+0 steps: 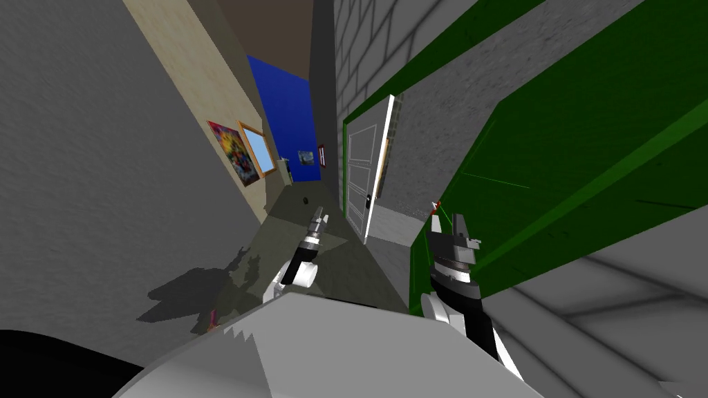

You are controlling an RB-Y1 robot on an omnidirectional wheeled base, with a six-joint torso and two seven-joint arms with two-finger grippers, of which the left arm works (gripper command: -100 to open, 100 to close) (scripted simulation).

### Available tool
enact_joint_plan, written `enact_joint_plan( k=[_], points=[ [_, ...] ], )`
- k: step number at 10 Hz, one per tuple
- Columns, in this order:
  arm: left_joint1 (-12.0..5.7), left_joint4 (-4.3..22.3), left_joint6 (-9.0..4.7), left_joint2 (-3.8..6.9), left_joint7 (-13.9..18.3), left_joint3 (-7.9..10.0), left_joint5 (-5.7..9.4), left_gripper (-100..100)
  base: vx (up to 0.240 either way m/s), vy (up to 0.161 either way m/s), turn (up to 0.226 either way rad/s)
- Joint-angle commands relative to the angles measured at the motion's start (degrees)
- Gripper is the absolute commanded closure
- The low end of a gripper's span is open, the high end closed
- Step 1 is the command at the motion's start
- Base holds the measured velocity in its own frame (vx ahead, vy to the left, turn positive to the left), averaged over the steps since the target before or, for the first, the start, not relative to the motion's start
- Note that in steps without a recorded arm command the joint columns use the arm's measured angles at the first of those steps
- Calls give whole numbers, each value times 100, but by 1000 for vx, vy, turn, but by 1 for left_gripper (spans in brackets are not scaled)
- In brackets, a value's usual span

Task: Push the door open

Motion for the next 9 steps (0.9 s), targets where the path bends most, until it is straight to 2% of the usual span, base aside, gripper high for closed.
enact_joint_plan(
  k=[1,9],
  points=[
    [-139,190,19,28,-34,-74,52,-100,147,55,-97],
    [-802,1260,-3,136,-179,-445,342,-100,112,84,-93]
  ],
)
